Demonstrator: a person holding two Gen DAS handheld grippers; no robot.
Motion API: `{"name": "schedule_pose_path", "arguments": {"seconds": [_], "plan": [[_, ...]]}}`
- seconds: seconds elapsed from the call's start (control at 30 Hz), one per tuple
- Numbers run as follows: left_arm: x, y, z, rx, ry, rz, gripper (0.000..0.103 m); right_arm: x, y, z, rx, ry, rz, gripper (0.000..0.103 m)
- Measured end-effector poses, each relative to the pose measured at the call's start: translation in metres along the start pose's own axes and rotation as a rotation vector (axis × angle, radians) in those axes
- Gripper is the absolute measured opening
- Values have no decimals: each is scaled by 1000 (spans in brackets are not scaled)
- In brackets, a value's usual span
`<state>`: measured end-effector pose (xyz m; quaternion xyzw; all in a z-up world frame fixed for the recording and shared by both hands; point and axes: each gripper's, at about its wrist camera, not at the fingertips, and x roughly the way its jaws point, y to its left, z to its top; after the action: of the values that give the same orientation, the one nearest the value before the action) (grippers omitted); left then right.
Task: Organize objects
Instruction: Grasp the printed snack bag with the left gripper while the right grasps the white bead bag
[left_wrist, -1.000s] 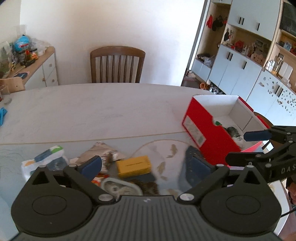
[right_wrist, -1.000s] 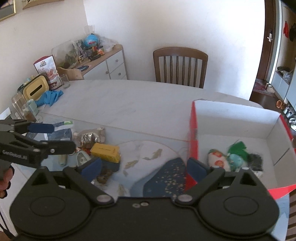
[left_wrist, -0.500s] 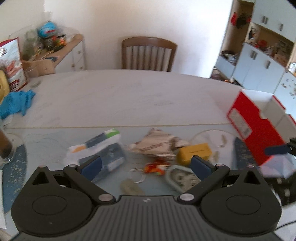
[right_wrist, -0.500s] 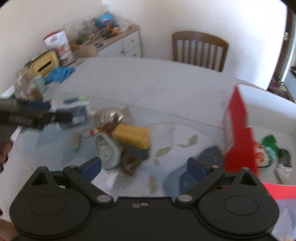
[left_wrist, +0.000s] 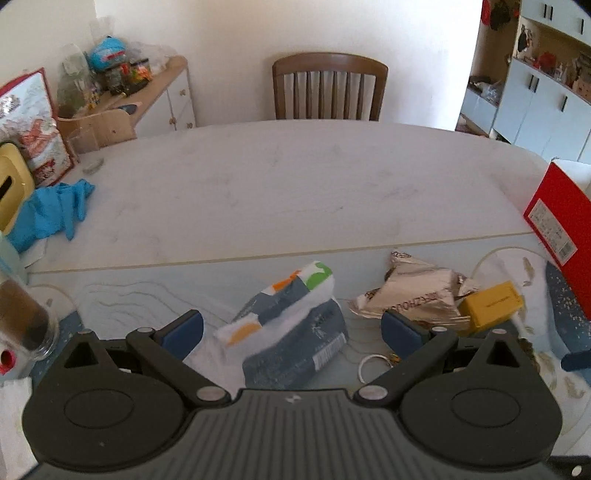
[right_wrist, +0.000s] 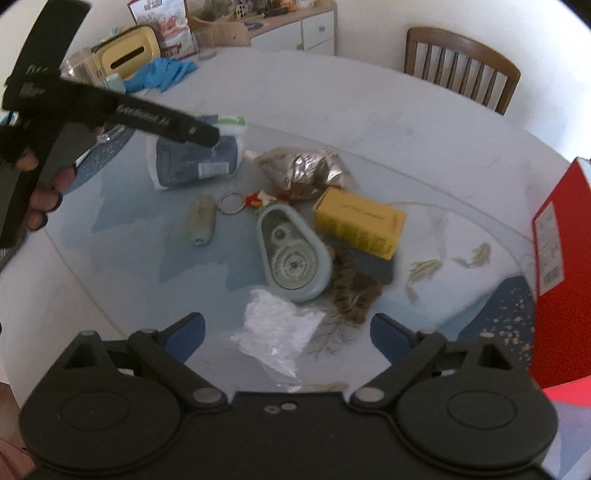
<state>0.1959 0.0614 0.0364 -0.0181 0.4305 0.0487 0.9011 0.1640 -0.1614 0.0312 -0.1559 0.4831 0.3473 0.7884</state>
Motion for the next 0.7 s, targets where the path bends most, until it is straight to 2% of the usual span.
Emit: {"name": "schedule_pose_path", "arguments": {"seconds": [0.23, 0.4, 0.5, 0.63, 0.7], "plan": [[30, 5, -2, 60, 48, -5, 103, 17, 2, 3, 11, 52, 0, 92], [44, 11, -10, 38, 94, -16, 102, 23, 4, 4, 15, 71, 6, 86], [46, 15, -13, 28, 103, -26, 95, 27, 4, 5, 14, 87, 5, 81], [45, 16, -15, 19, 106, -32, 76, 29, 5, 5, 10, 103, 7, 76], [44, 16, -15, 17, 104, -32, 71, 30, 7, 5, 3, 107, 6, 69]]}}
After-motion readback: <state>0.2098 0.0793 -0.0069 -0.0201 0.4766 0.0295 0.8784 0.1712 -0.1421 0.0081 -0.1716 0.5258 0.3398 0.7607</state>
